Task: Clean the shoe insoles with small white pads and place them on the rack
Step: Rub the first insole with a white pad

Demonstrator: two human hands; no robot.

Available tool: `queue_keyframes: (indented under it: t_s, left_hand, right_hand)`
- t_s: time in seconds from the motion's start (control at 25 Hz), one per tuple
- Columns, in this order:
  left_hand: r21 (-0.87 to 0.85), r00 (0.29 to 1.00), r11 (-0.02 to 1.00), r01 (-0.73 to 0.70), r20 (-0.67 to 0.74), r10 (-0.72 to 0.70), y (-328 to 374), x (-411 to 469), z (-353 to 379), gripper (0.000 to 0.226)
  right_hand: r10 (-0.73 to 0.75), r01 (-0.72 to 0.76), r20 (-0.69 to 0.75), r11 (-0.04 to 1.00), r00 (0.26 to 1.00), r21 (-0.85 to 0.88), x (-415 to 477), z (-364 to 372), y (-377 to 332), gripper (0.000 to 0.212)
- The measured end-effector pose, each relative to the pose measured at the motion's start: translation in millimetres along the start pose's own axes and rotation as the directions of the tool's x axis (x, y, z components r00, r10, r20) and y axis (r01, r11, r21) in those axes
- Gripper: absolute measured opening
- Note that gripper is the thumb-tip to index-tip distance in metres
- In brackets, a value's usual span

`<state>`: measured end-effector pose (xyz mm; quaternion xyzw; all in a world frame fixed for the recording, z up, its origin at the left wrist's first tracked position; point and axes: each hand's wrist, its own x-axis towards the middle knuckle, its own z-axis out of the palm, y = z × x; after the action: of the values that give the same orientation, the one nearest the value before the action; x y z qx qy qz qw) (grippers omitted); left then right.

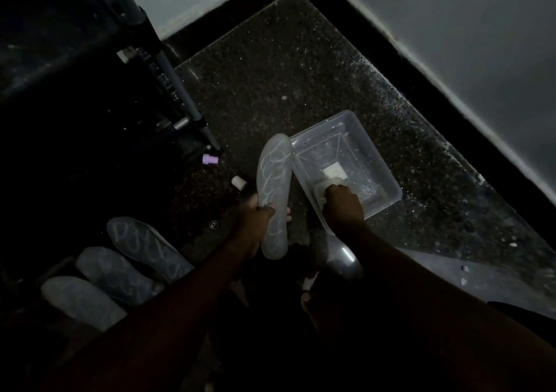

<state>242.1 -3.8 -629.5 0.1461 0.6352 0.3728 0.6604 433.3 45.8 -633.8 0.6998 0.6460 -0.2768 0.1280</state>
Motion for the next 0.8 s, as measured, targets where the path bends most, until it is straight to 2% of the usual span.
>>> queue_keyframes:
  t_s: [0.36,0.6,0.72,0.8]
  left_hand:
    - [-0.003,1.0,1.0,0.009,-0.007,-0.009,-3,-1,-4,0.034]
    - [-0.021,0.999,1.0,0.02,-0.027,-0.021,-8,-7,-12,0.038]
    - [-0.054,0.998,0.998,0.023,-0.05,-0.026,-5,-15,-14,0.038]
    - [-0.085,0.998,0.996,0.026,-0.05,-0.031,-3,-27,-18,0.039]
  right_hand:
    - [-0.061,0.062,0.038,0.998,0.997,-0.024,0,4,9,0.031]
    - [-0.065,0.065,-0.01,0.998,0.998,-0.005,-4,-2,15,0.03]
    - [-0.048,0.051,-0.046,0.995,0.998,0.085,-9,-16,15,0.029]
    - [-0.069,0.09,-0.096,0.969,0.993,0.229,-15,-27,5,0.019]
